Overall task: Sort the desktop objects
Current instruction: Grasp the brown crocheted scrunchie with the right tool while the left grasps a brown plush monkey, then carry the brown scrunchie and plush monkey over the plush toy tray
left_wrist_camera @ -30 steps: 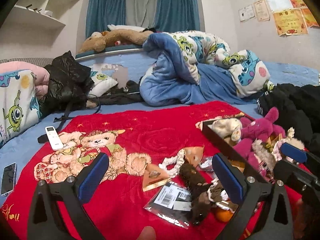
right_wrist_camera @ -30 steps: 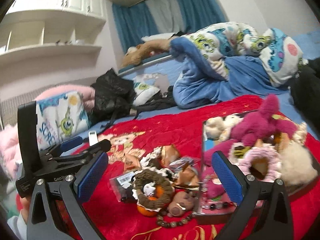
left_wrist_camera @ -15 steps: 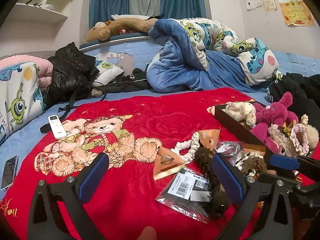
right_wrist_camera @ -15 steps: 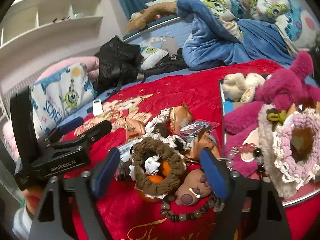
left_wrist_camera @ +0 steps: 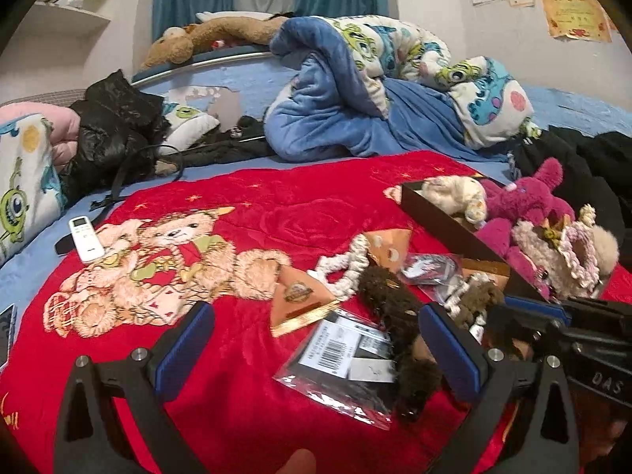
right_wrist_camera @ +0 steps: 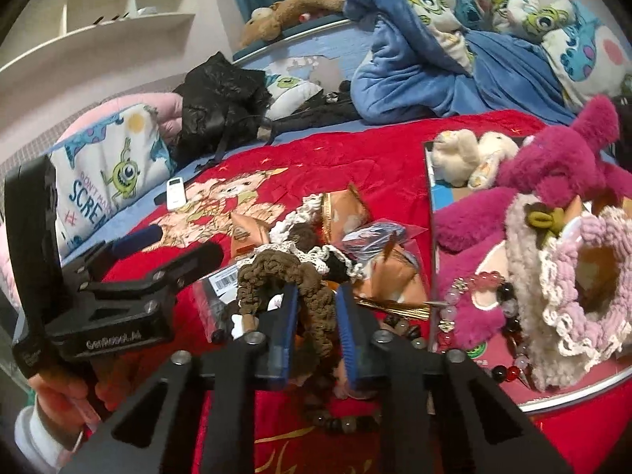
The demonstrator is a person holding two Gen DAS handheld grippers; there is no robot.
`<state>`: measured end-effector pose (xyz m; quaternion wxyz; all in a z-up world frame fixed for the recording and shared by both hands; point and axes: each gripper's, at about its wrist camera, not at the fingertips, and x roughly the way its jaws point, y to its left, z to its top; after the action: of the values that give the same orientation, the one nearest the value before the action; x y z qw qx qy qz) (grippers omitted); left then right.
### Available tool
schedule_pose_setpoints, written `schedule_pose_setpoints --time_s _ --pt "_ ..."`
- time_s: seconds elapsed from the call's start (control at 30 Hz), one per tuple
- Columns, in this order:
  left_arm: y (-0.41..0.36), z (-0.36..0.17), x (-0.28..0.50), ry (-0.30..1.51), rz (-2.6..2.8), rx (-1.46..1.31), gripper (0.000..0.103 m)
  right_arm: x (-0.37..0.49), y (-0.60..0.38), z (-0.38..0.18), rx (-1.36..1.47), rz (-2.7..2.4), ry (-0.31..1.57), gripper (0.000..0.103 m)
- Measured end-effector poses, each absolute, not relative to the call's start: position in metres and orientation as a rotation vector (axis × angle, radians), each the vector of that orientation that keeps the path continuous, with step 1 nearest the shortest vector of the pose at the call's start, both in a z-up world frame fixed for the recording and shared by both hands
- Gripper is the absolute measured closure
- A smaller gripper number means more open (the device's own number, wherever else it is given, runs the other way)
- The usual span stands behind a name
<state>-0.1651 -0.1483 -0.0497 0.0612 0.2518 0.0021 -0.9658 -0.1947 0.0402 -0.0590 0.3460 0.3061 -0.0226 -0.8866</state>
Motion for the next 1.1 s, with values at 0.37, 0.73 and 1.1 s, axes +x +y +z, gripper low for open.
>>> schedule_pose_setpoints --time_s 0.37,0.73,1.1 --pt "-0.122 -0.059 -0.173 -0.116 -3.032 0.883 0.000 -0.196 0.082 -0.054 0.709 -2.327 -0.324 0.092" --pt "-0.130 -0.076 -0.192 -0.026 -2.989 1.064 0.023 -0.195 0.089 -0.052 0.692 -2.287 -0.385 0.089" --pt "-0.127 -0.074 -0.182 0.010 -3.072 1.019 0.072 -0.196 0.090 -0.053 0.695 -2.279 -0.394 0.088"
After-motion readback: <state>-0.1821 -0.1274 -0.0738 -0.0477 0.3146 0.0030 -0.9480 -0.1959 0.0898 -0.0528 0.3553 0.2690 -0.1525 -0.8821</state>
